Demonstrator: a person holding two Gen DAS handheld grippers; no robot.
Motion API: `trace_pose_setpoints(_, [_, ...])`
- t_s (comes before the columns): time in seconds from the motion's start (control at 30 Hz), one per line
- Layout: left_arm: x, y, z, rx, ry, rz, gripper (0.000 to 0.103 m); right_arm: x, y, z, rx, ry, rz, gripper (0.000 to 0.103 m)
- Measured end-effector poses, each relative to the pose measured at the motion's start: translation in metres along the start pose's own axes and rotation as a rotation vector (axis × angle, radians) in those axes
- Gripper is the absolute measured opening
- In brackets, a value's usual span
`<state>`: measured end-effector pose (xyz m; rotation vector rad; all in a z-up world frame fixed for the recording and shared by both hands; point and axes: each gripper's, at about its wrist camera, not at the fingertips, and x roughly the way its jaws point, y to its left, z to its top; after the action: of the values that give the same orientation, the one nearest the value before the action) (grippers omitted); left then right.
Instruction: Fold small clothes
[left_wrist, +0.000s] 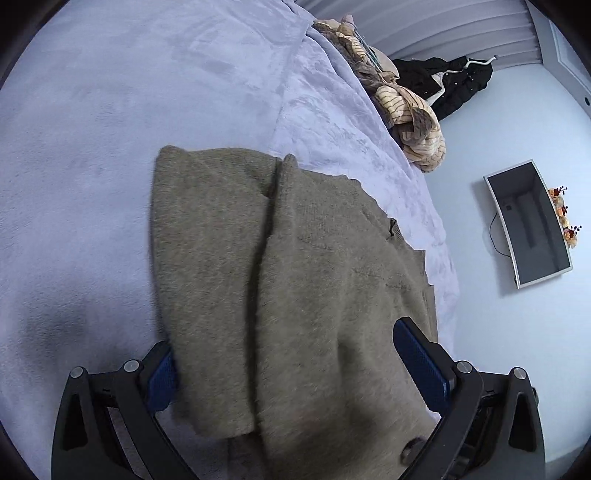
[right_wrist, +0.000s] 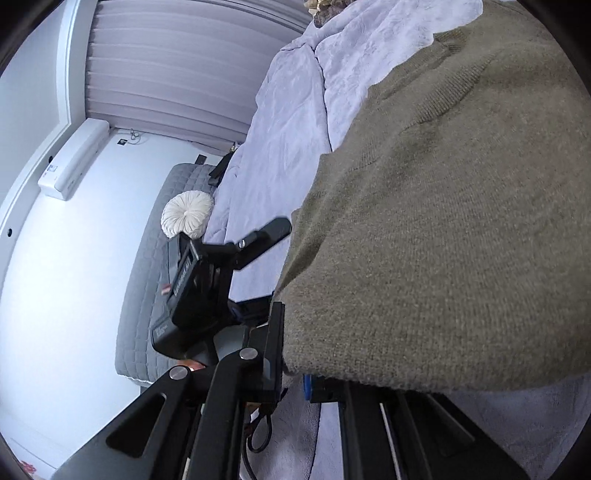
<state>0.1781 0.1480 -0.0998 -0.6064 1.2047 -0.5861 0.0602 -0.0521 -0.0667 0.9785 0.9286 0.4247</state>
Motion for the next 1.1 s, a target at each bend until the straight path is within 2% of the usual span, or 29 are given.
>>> trace_pose_setpoints(0.1, [0.011, -0.011, 0.002, 0.019, -0.018, 0.067, 0.101, 0.005, -0.006, -0.003, -0.011, 0.108, -0.046, 0.012])
trace_pose_setpoints(0.17, [0.016, -0.012, 0.001, 0.032, -0.020, 0.129, 0.089, 0.003, -0.004, -0.006, -0.061, 0.215, -0.092, 0.013])
trace_pose_setpoints(0.2, [0.017, -0.013, 0.000, 0.049, -0.020, 0.170, 0.076, -0.002, -0.001, -0.007, -0.102, 0.245, -0.118, 0.013])
trace_pose_setpoints(0.23, [0.018, -0.015, 0.000, 0.081, -0.022, 0.216, 0.057, -0.013, 0.003, -0.008, -0.150, 0.259, -0.132, 0.013])
trace_pose_setpoints(0.3, [0.018, -0.020, -0.001, 0.148, -0.026, 0.268, 0.034, -0.035, 0.013, -0.002, -0.226, 0.249, -0.129, 0.015])
trace_pose_setpoints(0.37, [0.011, -0.024, 0.000, 0.164, -0.035, 0.253, 0.031, -0.060, 0.018, 0.018, -0.279, 0.155, -0.174, 0.015])
trace_pose_setpoints(0.47, [0.006, -0.043, -0.001, 0.208, -0.057, 0.276, 0.030, -0.073, 0.005, 0.056, -0.270, 0.026, -0.320, 0.015])
trace_pose_setpoints(0.5, [0.004, -0.049, -0.001, 0.220, -0.062, 0.282, 0.028, -0.071, -0.005, 0.070, -0.260, -0.008, -0.369, 0.015])
trace_pose_setpoints(0.57, [0.000, -0.062, -0.001, 0.238, -0.070, 0.275, 0.026, -0.060, -0.025, 0.089, -0.239, -0.010, -0.450, 0.015])
trace_pose_setpoints(0.67, [-0.008, -0.081, 0.002, 0.243, -0.082, 0.236, 0.021, -0.029, -0.063, 0.096, -0.208, 0.079, -0.544, 0.014])
trace_pose_setpoints(0.7, [-0.009, -0.089, 0.003, 0.243, -0.087, 0.224, 0.021, -0.022, -0.070, 0.094, -0.225, 0.082, -0.543, 0.013])
trace_pose_setpoints(0.73, [-0.011, -0.101, 0.005, 0.249, -0.096, 0.194, 0.013, -0.022, -0.071, 0.092, -0.246, 0.065, -0.539, 0.013])
trace_pose_setpoints(0.8, [-0.008, -0.125, 0.008, 0.270, -0.091, 0.181, 0.013, -0.025, -0.069, 0.090, -0.261, 0.058, -0.531, 0.013])
trace_pose_setpoints(0.93, [0.023, -0.175, 0.008, 0.373, -0.057, 0.199, 0.013, -0.045, -0.079, 0.096, -0.210, 0.059, -0.402, 0.012])
trace_pose_setpoints(1.0, [0.045, -0.182, 0.005, 0.392, -0.035, 0.240, 0.013, -0.054, -0.091, 0.097, -0.144, 0.055, -0.314, 0.013])
trace_pose_setpoints(1.1, [0.067, -0.163, -0.002, 0.313, 0.016, 0.259, 0.013, -0.059, -0.099, 0.094, -0.107, 0.063, -0.221, 0.013])
